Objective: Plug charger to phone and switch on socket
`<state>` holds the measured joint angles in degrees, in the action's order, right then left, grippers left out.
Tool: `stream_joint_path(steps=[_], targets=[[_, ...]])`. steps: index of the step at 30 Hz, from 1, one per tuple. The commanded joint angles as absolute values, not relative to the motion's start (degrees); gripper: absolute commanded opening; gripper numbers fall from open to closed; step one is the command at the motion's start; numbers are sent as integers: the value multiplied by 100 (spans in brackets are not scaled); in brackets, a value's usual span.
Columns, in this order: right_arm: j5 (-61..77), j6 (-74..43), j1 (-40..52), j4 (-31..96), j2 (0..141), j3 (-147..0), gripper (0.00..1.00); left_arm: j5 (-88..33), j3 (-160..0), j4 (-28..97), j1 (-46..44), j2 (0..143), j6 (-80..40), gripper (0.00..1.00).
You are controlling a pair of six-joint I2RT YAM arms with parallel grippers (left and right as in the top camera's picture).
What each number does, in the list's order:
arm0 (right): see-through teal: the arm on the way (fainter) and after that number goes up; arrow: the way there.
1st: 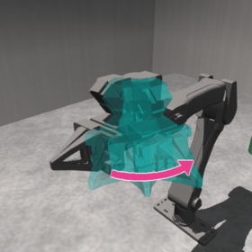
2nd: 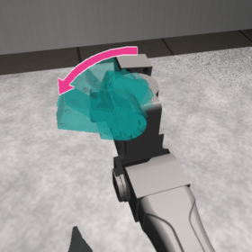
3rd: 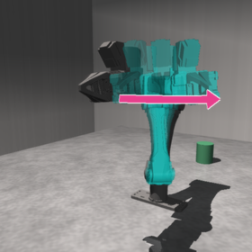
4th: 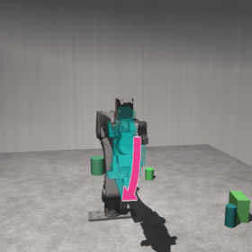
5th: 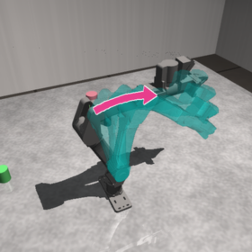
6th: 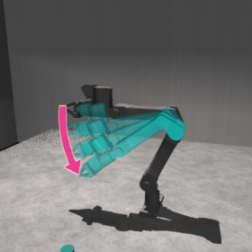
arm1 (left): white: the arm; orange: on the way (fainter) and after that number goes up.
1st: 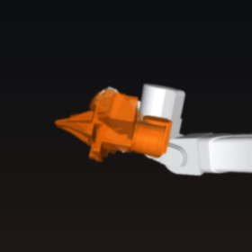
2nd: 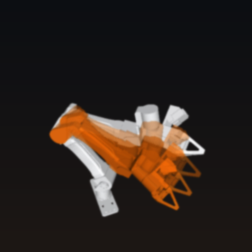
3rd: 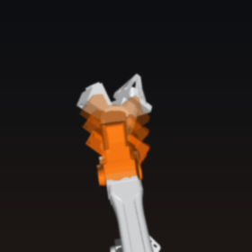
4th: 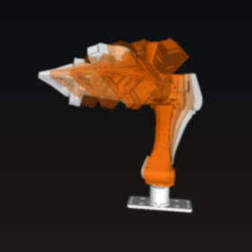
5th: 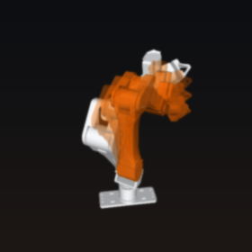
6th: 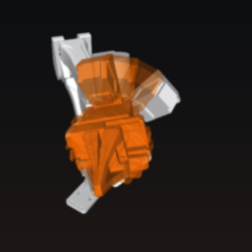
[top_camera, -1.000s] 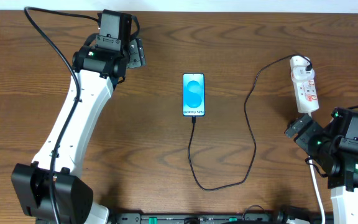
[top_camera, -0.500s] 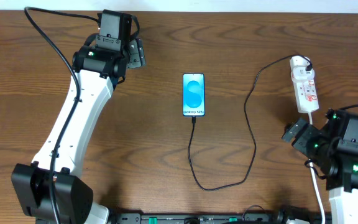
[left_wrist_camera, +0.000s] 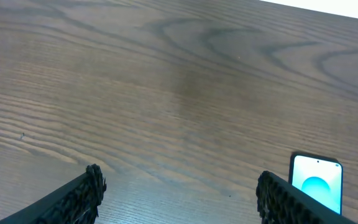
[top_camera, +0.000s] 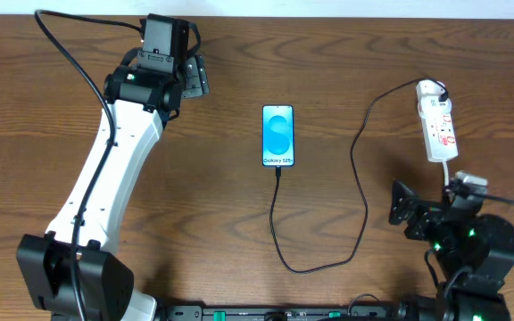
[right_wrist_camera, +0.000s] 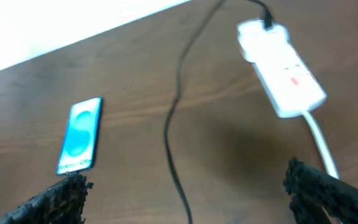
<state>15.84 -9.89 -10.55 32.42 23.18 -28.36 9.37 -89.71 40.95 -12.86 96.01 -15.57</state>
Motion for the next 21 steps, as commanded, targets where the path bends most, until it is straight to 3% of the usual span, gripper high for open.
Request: stream_joint_path(steps=[1,7,21], targets=[[1815,-403,-635,2989,1997,-2552,99,991,-8962,4112,-1293,9623,-1505,80],[1791,480,-97,2596,1444,-2235,99,991,-8962,4112,-1293,9623,-1505,80],[1750,478,292,1055,344,-1007,99,991,-8962,4112,-1293,9623,-1505,80]])
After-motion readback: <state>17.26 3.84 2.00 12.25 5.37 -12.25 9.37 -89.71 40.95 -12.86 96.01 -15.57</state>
